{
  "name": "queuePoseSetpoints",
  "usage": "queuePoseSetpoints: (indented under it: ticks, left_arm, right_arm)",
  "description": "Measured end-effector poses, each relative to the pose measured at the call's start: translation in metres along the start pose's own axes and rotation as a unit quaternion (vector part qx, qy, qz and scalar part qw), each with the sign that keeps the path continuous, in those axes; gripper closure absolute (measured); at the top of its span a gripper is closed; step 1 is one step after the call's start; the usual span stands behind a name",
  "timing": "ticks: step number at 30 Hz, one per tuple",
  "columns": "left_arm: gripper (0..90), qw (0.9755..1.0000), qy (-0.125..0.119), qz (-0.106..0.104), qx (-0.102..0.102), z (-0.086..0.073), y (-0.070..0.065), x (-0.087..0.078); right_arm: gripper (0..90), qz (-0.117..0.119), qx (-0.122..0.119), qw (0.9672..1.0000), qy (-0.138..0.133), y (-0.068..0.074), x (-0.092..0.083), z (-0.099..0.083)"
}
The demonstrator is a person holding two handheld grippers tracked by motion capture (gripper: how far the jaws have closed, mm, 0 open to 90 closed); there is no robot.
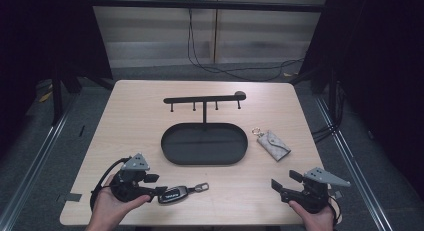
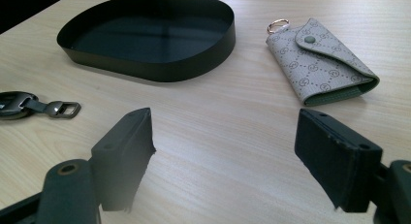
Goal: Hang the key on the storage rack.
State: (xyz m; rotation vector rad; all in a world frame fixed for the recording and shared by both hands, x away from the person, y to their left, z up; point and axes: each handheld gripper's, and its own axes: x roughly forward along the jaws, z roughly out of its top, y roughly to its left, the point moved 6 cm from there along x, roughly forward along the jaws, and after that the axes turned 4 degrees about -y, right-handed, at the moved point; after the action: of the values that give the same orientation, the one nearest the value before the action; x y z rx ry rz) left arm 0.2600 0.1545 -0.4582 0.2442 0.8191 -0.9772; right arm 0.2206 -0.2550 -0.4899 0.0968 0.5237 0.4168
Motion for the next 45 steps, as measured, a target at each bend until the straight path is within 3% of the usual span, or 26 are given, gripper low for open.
queuePoseSetpoints:
  ticks: [5, 8, 13, 14, 18, 19, 21, 24, 29, 32, 38, 42, 45]
  left_arm:
    - [45.7, 0.9998, 0.017, -0.002, -0.008, 0.005, 0.003, 0.005]
    - [40.8, 0.9995, 0.03, -0.012, 0.0, 0.008, 0.002, 0.009]
    - [38.9, 0.9996, 0.019, -0.017, 0.012, 0.016, -0.003, 0.016]
    - [38.9, 0.9991, 0.034, -0.011, 0.025, 0.018, -0.006, 0.019]
    - [40.1, 0.998, 0.051, -0.021, 0.029, 0.022, -0.013, 0.025]
    - [41.0, 0.9969, 0.063, -0.023, 0.042, 0.025, -0.016, 0.029]
    - [41.2, 0.9962, 0.071, -0.027, 0.042, 0.026, -0.018, 0.032]
    - [41.0, 0.9931, 0.098, -0.023, 0.06, 0.031, -0.02, 0.042]
    - [39.2, 0.9908, 0.117, -0.023, 0.064, 0.036, -0.022, 0.05]
    - [36.5, 0.9863, 0.144, -0.03, 0.076, 0.039, -0.025, 0.057]
    - [39.8, 0.9829, 0.164, -0.018, 0.08, 0.046, -0.026, 0.073]
    - [39.8, 0.9775, 0.186, -0.03, 0.096, 0.05, -0.032, 0.084]
    - [39.8, 0.9756, 0.192, -0.036, 0.1, 0.052, -0.034, 0.087]
  right_arm:
    - [22.0, 0.002, 0.003, 1.0, 0.0, -0.001, 0.001, 0.0]
    - [22.0, 0.002, 0.003, 1.0, 0.0, -0.001, 0.0, 0.0]
    - [22.0, 0.002, 0.004, 1.0, 0.0, -0.001, 0.0, 0.0]
    - [22.0, 0.002, 0.004, 1.0, -0.001, -0.001, 0.0, 0.0]
    - [21.8, 0.001, 0.005, 1.0, 0.002, -0.001, 0.0, 0.0]
    - [21.7, 0.0, 0.006, 1.0, 0.003, -0.001, 0.0, 0.0]
    - [21.2, 0.001, 0.005, 1.0, 0.002, -0.001, 0.0, 0.0]
    - [20.8, 0.0, 0.004, 1.0, 0.0, -0.001, 0.0, 0.0]
    - [20.9, 0.003, 0.003, 1.0, 0.007, 0.0, 0.001, -0.001]
    - [20.7, 0.008, 0.0, 0.9999, 0.009, 0.001, 0.001, -0.001]
    - [17.7, 0.014, -0.003, 0.9999, 0.007, 0.001, 0.001, -0.001]
    - [17.0, 0.018, -0.001, 0.9998, 0.007, 0.001, 0.001, -0.001]
    - [17.0, 0.019, -0.003, 0.9998, 0.007, 0.002, 0.001, -0.001]
